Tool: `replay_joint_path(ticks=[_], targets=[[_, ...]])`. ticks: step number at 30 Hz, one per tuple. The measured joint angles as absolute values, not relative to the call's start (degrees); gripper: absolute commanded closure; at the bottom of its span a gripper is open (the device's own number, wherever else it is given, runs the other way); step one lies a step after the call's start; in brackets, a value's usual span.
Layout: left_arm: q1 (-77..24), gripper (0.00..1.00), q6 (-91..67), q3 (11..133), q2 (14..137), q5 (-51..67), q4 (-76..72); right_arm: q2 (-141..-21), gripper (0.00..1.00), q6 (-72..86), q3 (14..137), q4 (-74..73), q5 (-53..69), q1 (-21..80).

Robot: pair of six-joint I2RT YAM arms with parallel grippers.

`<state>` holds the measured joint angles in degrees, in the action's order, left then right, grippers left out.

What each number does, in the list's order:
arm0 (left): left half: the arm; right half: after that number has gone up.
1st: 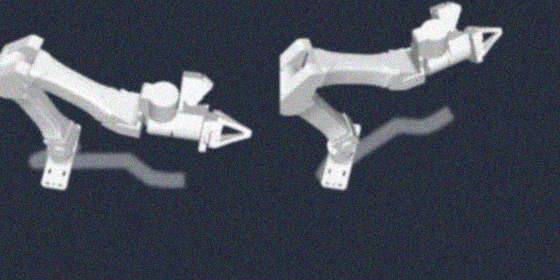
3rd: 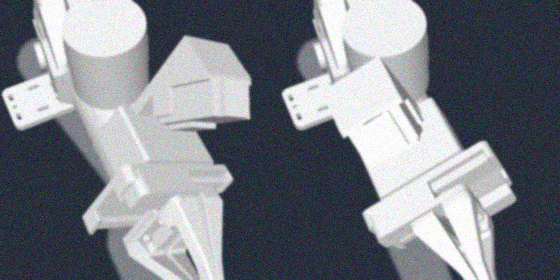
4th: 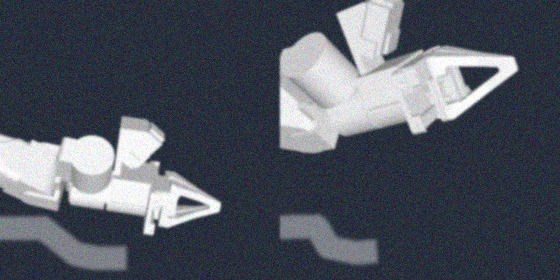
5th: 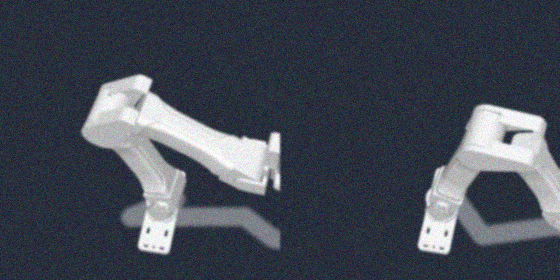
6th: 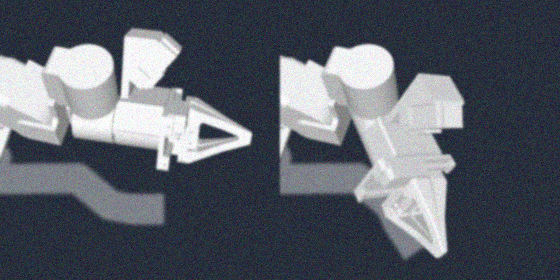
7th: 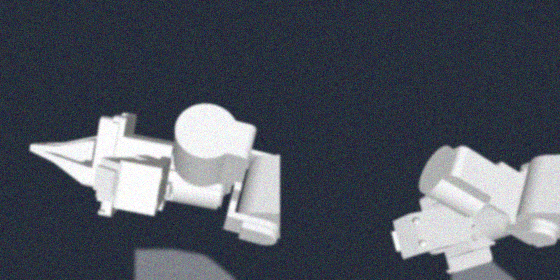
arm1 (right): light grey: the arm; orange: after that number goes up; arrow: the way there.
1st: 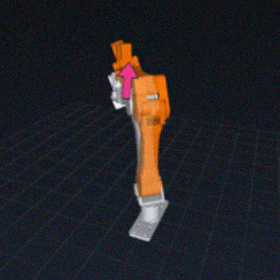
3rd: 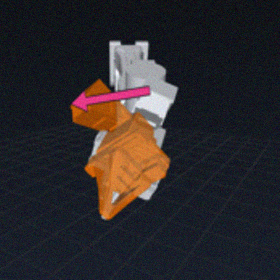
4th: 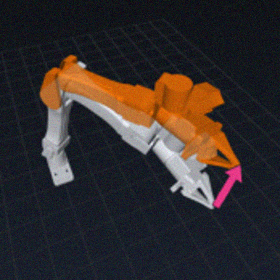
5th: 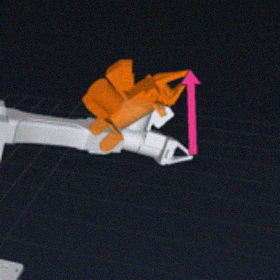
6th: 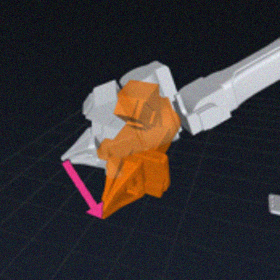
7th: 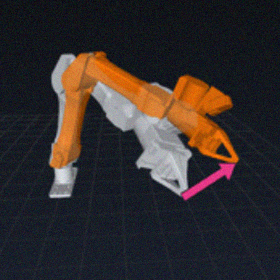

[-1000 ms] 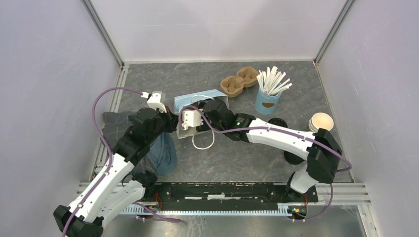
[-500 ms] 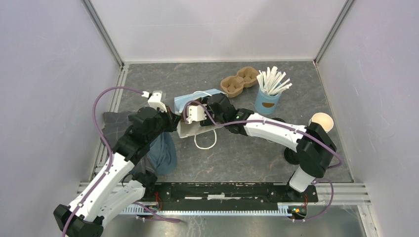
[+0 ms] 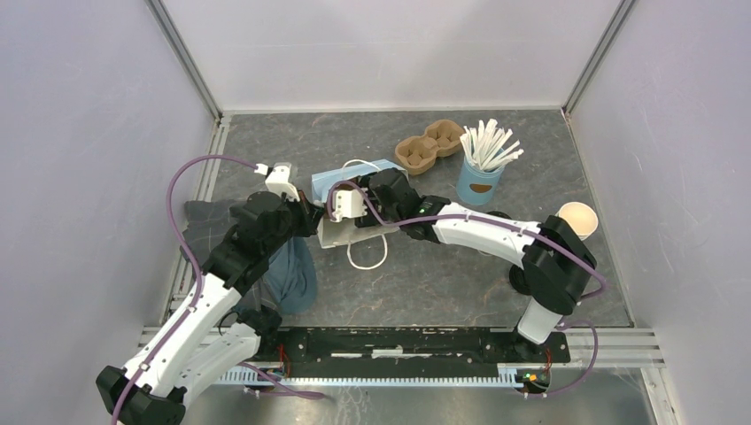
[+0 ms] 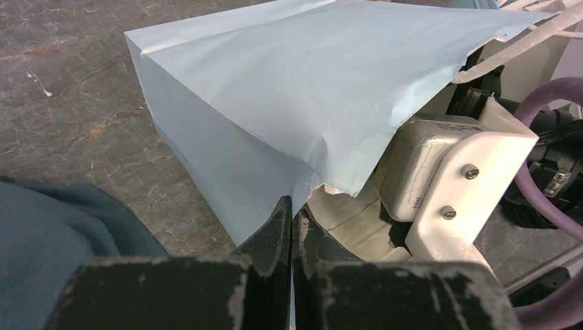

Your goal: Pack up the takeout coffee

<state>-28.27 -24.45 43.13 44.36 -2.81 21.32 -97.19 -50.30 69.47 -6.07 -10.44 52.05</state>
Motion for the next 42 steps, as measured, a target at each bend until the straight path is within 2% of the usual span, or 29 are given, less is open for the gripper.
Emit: replay_joint_path(ticks=[17,28,42], targets=[[-28.4,0.98,-24.4,45.3,46.0,-3.0,23.2,-100.3,0.52,-48.1,68.9,1.5,-10.3,51.8],[-28.4,0.98,-25.1,53.6,49.7,-1.4,27.5,-100.1,0.50,-44.2,71.2,-3.4,-9.0,51.7],[-31.4,0.98,-27.7,56.2,51.4,4.6,28.3,-93.0,0.48,-38.3,71.3,-15.9,-8.2,51.9]])
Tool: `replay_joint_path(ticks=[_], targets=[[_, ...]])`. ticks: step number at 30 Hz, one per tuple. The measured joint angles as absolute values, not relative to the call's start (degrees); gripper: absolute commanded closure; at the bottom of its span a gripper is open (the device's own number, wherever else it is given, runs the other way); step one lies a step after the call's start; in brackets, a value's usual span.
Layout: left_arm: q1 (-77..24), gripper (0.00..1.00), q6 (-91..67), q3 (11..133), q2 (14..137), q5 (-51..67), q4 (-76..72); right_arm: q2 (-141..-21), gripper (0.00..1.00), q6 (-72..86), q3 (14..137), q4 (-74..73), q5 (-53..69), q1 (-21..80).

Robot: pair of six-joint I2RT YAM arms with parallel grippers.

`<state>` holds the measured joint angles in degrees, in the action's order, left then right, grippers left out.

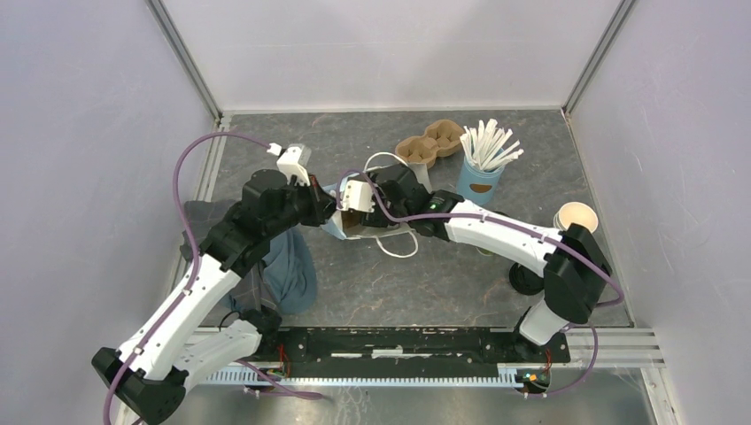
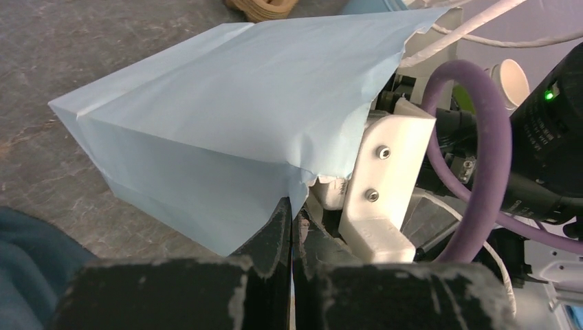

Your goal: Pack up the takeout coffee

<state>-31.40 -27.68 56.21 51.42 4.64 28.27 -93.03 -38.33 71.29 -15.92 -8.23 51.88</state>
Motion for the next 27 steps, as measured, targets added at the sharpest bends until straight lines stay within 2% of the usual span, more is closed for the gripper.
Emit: replay_joint_path(ticks=[14,27], targets=[[-32.2,0.98,-32.0,65.9,58.3,8.1,38.4,-91.9,0.48,-31.7,75.2,-27.4,-7.4,52.8],[-29.8,0.98,-34.7,75.1,65.7,-0.4,53.4,-103.8,0.49,-29.2,89.5,-36.9,-6.0,52.9]])
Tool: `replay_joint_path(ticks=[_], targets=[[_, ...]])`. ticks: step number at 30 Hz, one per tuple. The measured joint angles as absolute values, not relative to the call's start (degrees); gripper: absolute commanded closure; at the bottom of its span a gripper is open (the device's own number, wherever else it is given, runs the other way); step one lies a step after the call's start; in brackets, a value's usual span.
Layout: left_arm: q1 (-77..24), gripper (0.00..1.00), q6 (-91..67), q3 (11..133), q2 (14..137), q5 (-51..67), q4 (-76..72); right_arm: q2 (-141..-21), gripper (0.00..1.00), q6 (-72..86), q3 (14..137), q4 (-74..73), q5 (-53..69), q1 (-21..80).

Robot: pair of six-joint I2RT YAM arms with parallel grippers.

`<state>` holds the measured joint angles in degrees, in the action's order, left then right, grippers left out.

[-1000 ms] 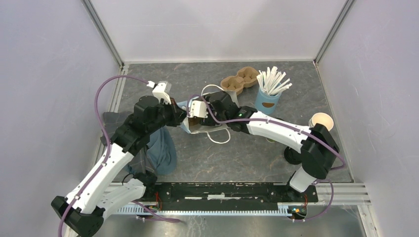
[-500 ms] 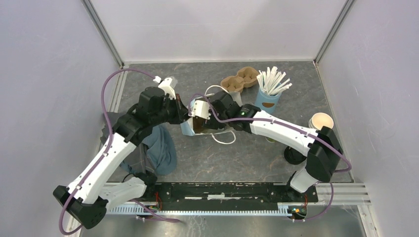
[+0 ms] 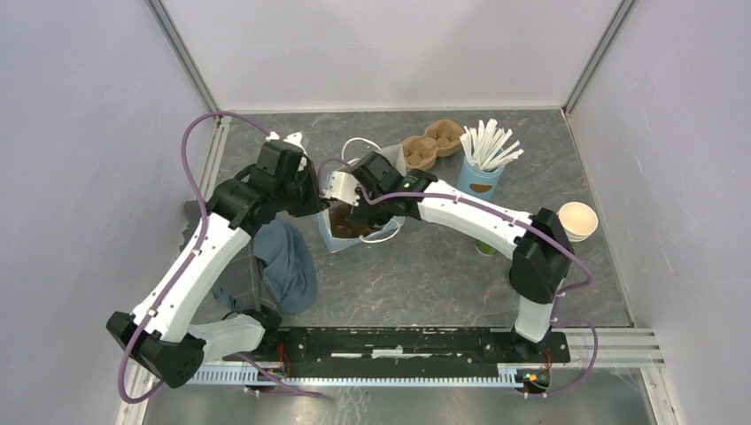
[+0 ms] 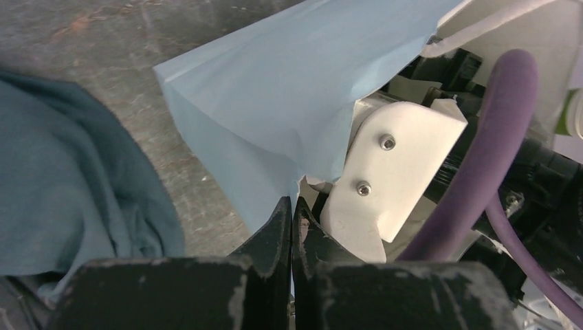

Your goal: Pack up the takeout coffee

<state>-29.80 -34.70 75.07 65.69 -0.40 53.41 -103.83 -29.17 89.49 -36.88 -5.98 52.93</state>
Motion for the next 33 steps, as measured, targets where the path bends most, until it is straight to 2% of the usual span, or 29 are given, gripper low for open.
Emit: replay_joint_path(ticks=[11,22,29,33], targets=[[-28.5,0.98,-35.2,76.7,67.5,-7.9,56.4,-110.1,0.49,-26.5,95.3,-38.3,-7.8,53.9],[-27.3,0.98,-35.1,76.6,68.2,-12.8,56.9,-114.0,0.49,-23.6,96.2,-34.5,-10.7,55.0],[-27.0,0.98,-35.1,76.7,68.7,-13.5,56.4,-112.7,0.31,-22.9,96.2,-33.9,-10.9,55.1],[-26.9,0.98,-35.1,76.6,68.7,-13.4,55.9,-112.4,0.15,-22.3,96.5,-34.7,-11.1,55.1]])
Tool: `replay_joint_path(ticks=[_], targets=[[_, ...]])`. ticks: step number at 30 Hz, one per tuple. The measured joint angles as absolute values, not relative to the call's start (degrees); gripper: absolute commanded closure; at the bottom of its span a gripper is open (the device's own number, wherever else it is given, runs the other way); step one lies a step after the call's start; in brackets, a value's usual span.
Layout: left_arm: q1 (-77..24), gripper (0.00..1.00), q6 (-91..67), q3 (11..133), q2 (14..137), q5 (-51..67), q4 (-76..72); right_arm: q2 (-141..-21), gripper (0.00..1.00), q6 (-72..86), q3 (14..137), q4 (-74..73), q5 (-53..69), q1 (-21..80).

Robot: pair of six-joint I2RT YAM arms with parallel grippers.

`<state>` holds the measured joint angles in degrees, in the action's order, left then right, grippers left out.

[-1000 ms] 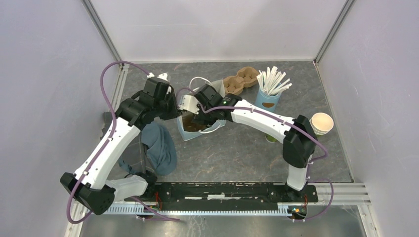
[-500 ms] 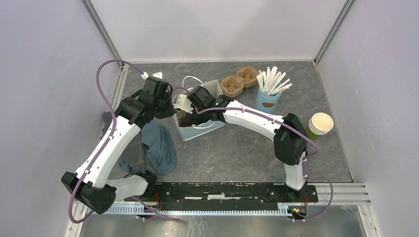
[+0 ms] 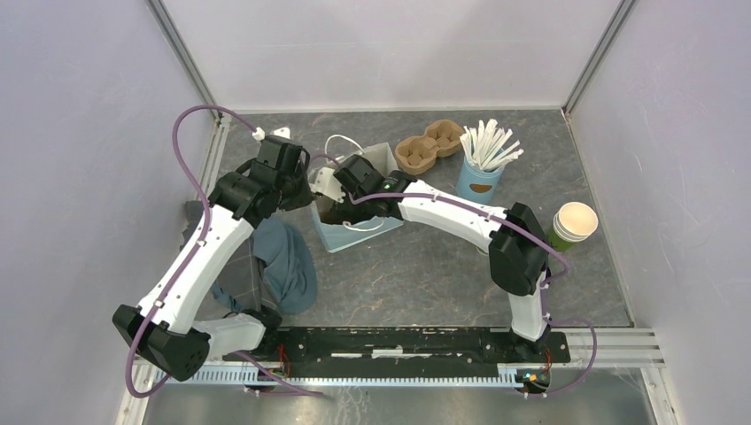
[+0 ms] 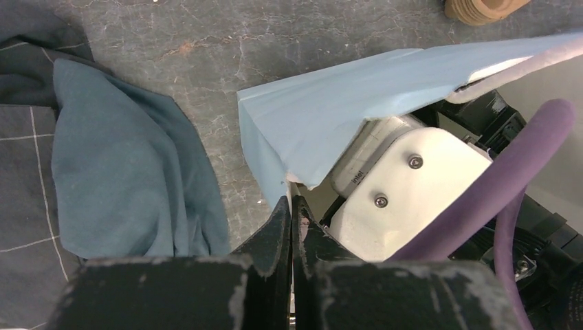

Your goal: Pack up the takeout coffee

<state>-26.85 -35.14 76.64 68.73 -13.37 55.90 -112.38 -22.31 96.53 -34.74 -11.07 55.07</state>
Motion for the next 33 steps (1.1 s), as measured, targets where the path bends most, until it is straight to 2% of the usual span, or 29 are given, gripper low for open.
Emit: replay_joint_path(ticks=[7,15,33], targets=[[-26.3,0.98,-35.1,76.5,68.8,-13.2,55.6,-112.2,0.02,-20.0,99.1,-39.4,-10.8,55.1],[-25.7,0.98,-35.1,76.1,68.9,-12.8,55.0,-111.3,0.02,-16.6,103.8,-44.5,-10.3,55.1],[-25.1,0.96,-35.2,75.8,70.0,-8.2,53.5,-96.3,0.03,-4.5,105.8,-44.7,-9.4,55.7]])
